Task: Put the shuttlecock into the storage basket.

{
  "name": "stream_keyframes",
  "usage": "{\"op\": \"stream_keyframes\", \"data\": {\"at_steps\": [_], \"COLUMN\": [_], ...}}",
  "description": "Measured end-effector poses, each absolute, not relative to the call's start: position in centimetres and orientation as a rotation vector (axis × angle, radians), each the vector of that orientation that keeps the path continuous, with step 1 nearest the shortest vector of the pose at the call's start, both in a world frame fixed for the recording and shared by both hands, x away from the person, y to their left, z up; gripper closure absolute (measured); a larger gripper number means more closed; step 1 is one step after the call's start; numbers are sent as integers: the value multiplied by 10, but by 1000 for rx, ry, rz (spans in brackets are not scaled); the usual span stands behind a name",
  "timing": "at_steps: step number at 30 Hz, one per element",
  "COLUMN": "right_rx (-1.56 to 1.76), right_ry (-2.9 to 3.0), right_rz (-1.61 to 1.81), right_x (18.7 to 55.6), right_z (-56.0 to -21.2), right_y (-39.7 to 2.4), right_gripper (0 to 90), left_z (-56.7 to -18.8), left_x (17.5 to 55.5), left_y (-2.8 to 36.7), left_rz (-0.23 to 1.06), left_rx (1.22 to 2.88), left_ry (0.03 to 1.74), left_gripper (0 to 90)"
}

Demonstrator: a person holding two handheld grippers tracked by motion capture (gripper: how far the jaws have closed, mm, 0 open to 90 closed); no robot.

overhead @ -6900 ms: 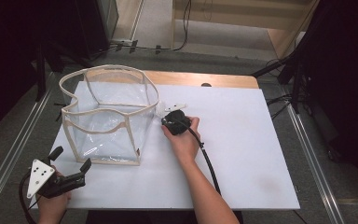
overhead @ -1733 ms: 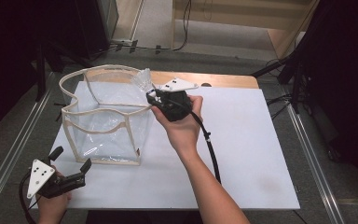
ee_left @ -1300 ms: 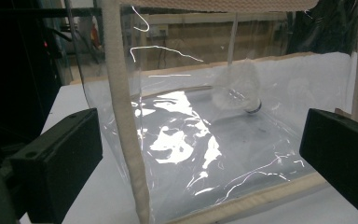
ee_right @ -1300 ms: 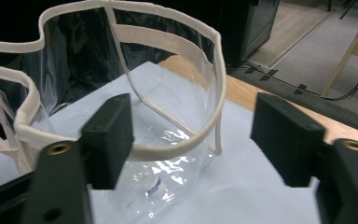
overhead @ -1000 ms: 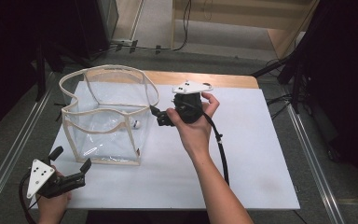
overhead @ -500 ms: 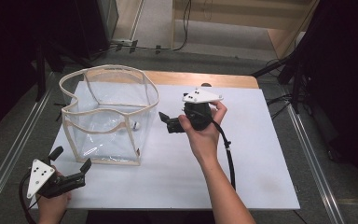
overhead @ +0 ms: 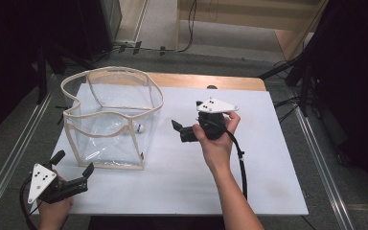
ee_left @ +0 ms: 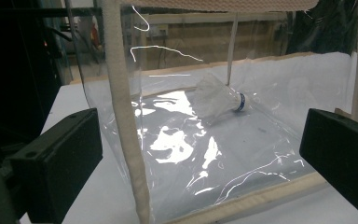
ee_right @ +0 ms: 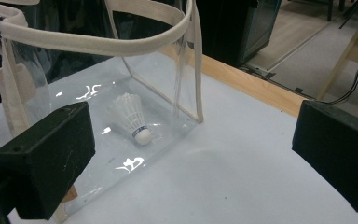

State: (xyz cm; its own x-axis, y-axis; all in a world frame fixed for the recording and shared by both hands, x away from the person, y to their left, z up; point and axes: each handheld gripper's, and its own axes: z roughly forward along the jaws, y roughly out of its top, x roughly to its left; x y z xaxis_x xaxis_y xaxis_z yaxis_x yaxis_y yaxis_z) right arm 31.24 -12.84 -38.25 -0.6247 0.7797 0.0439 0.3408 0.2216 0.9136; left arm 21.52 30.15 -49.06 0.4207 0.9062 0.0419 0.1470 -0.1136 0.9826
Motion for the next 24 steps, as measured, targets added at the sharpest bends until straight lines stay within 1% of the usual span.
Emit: {"op": "stream_keyframes", "data": {"at_steps": [24], "right_rx": [1079], "right_ry": [2048], "right_rz": [1358], "right_x": [296], "right_z": [-403], "right_y": [-164], "right_gripper": [0], "left_z": [-491], "left_x": [215], "left_y": [301], "left_rz": [855], "left_rx": [1565], "left_ry": [960], "left_gripper": [0]}}
